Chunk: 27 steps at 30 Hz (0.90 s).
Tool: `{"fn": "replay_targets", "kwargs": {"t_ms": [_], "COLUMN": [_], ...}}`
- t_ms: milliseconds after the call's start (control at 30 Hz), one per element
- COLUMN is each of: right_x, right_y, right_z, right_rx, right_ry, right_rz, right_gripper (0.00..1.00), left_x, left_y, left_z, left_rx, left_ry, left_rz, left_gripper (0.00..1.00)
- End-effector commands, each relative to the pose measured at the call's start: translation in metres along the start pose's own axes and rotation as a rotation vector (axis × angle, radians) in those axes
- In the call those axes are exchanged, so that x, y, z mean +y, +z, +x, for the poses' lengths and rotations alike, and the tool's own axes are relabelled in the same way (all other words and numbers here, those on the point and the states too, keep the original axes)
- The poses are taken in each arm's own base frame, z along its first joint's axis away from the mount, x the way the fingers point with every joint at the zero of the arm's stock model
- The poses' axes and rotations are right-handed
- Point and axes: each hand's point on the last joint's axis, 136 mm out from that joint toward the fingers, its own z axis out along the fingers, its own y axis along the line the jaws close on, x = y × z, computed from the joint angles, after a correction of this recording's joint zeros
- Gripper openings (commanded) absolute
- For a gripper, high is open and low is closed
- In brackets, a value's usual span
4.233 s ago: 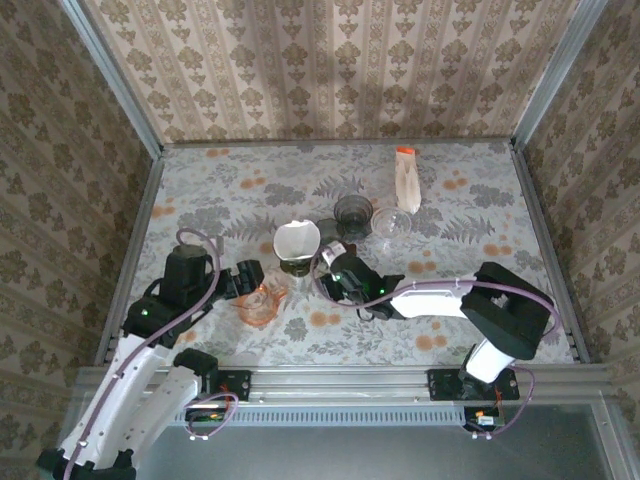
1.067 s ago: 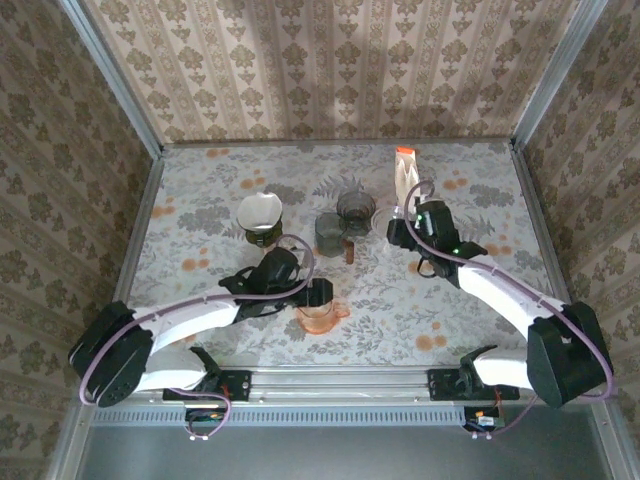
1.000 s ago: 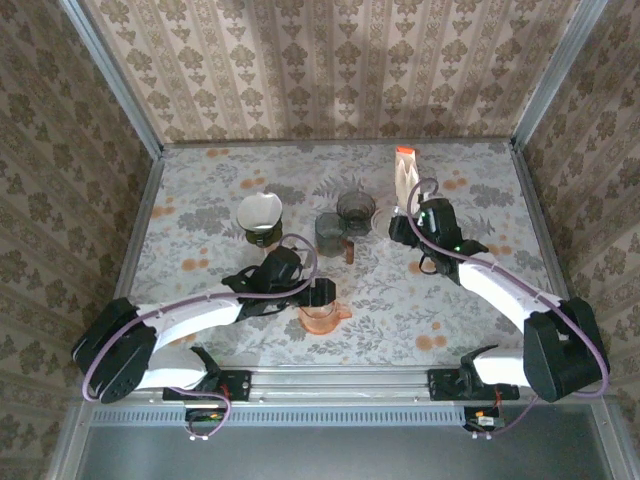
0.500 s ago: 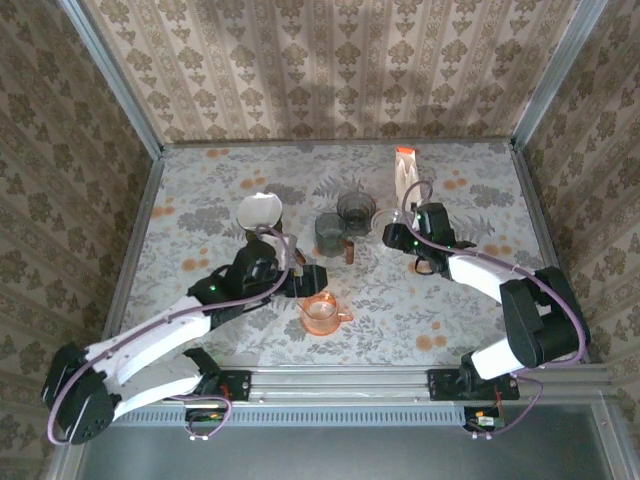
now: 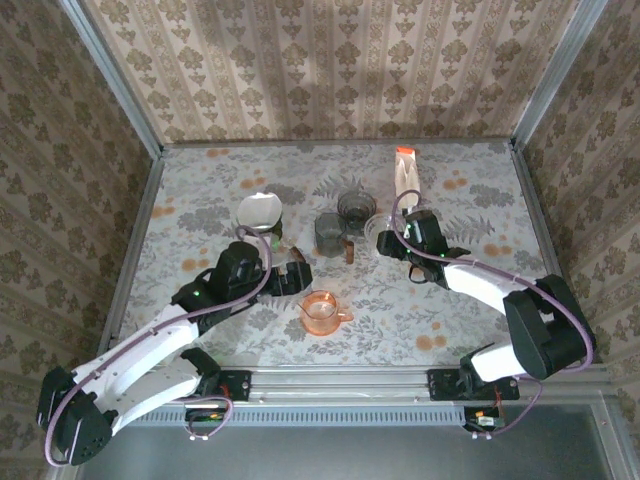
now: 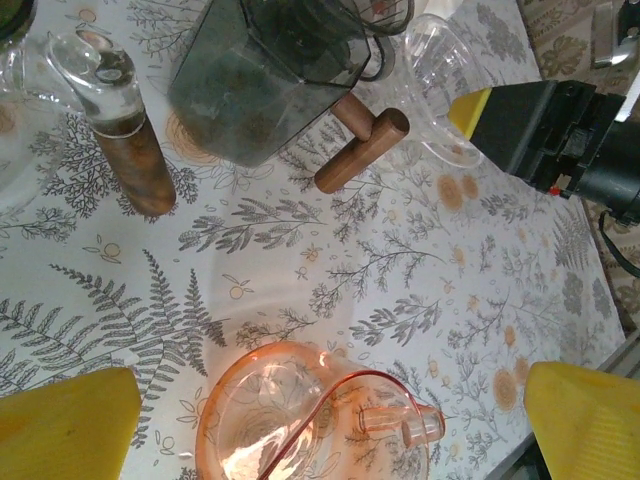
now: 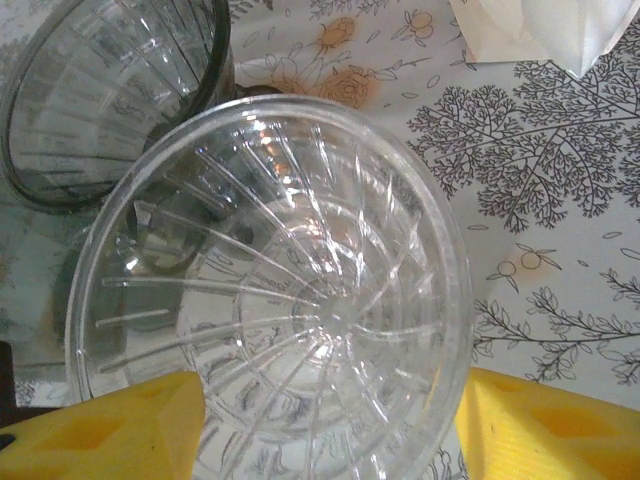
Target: Place the coffee filter in the dripper
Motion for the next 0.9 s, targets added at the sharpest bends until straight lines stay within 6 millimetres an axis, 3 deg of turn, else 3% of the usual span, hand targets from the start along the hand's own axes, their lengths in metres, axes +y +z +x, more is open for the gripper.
{"fn": "replay_targets", "kwargs": {"t_ms": [0,233,500,733,867], "right_x": [-0.003,0.014,-0.015,-0.018,-0.018], "right_y": [-0.014,-0.022,-0.03,-0.025,-0.021], "right_z": [-0.002,0.005,0.019,0.023,0.019], "right_rx": [-0.036,-0.01,0.009,0.038,0.035], "right_ry": [-0.021,-0.025,-0.081,-0.121,-0.123], "right_rz": [0.018,-0.093,0.044,0.062,0.076], "right_gripper": [0.7,0.71,0.71,0.64,0.65], "left_x": [0.005,0.007,0.013,0.017,0.019], "left_y": [0.0,0.0,-0.002,0.0,0.0], "left_z": [0.002,0.001,0.002,0.004,0.006], "left_rx": [0.008,0.004,0.0,0.0,0.008], "left_ry": [-0.019,-0.028,-0.045,-0.063,-0.068], "left_rz": [-0.003,-0.002,-0.008,-0.012,-0.016], "left_gripper": [1.0,1.0,1.0,1.0,1.0]}}
